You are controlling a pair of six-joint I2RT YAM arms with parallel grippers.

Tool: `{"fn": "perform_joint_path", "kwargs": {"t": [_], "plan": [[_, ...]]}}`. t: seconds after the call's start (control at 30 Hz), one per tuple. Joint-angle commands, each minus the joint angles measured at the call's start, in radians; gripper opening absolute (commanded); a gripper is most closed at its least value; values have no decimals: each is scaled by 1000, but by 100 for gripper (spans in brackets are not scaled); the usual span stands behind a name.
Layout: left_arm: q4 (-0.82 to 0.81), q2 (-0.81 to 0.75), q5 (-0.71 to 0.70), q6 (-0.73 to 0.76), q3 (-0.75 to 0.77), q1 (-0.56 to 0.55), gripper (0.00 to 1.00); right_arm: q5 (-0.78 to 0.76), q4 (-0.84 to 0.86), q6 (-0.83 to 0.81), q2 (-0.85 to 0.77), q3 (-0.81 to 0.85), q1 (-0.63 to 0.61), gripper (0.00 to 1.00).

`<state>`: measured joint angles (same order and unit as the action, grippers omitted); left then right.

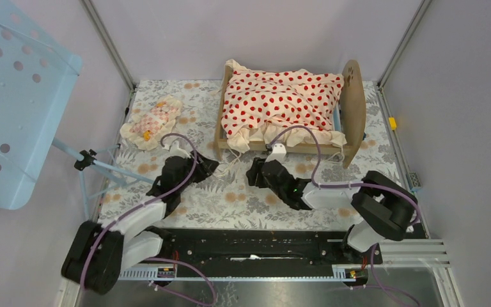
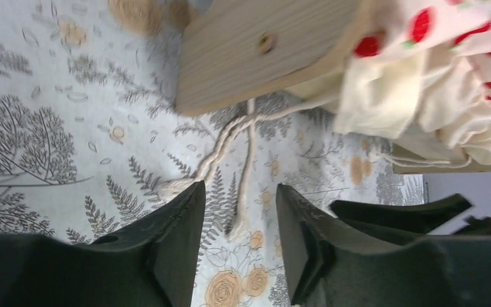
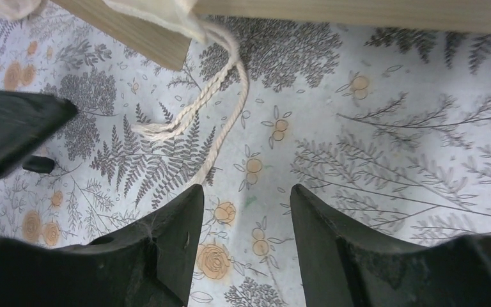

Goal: Set up the pet bed
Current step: Tie the ropes to the bed frame.

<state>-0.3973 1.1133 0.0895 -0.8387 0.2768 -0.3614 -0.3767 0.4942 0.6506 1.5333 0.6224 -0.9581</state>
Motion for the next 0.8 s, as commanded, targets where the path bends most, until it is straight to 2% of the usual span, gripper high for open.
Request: {"fn": "perform_joint_path", "kwargs": {"t": [0.0, 0.13, 0.37, 0.63, 0.77], "plan": [[196, -170, -63, 50, 66, 4, 51, -82, -58, 98, 65, 92, -44, 60], [370, -284, -83, 85, 151, 5, 59, -137, -118, 169, 138, 159, -95, 60], [672, -310, -77, 250, 370, 6, 64, -228, -268, 233, 258, 317, -165, 57], [735, -368, -85, 377, 399, 6, 65, -317, -458, 222, 379, 467, -186, 53], [747, -367, -115, 392, 394, 6, 65, -354, -548, 205, 425, 516, -202, 55]]}}
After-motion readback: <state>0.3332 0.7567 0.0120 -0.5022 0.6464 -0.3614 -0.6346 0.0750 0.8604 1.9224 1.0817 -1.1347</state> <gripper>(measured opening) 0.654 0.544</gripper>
